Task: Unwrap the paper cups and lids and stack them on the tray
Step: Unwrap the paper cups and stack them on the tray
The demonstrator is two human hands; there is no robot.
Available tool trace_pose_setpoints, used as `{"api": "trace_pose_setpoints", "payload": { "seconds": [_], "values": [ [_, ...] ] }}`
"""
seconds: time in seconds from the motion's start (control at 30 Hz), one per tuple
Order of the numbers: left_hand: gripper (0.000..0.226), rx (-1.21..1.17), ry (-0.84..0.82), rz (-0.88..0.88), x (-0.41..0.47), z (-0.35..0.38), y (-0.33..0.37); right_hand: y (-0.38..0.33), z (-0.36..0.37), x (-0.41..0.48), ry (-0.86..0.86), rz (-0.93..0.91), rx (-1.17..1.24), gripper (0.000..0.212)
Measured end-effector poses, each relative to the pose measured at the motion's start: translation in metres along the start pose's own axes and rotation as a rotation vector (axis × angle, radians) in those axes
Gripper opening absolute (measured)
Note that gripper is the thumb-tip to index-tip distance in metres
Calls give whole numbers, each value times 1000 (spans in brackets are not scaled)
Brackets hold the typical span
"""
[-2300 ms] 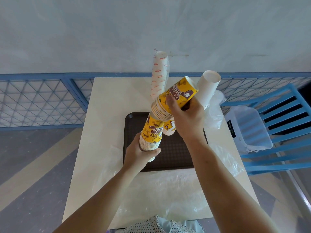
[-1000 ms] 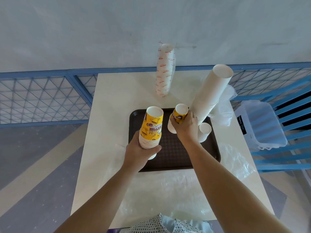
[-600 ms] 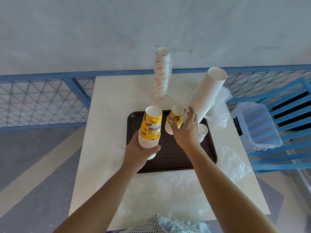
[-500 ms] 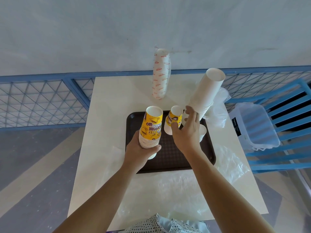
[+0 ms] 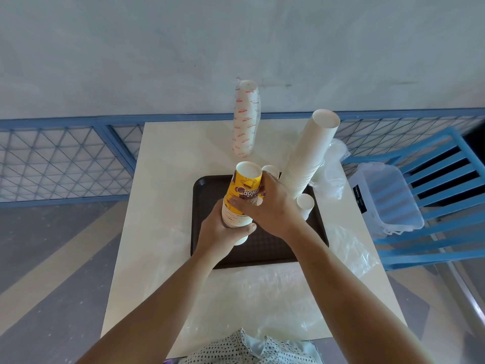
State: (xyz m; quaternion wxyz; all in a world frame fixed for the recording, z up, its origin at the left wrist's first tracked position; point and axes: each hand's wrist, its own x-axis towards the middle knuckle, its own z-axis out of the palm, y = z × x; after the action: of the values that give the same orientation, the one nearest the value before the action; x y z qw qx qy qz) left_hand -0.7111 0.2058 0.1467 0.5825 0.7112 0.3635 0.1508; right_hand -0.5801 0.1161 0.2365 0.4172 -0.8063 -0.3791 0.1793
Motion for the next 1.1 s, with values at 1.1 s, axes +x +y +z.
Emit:
{"api": "trace_pose_setpoints", "payload": {
  "seconds": [1.1],
  "values": [
    [70, 119, -22, 32, 0, -9, -13, -9, -16, 9, 413, 171, 326, 24]
  ]
}}
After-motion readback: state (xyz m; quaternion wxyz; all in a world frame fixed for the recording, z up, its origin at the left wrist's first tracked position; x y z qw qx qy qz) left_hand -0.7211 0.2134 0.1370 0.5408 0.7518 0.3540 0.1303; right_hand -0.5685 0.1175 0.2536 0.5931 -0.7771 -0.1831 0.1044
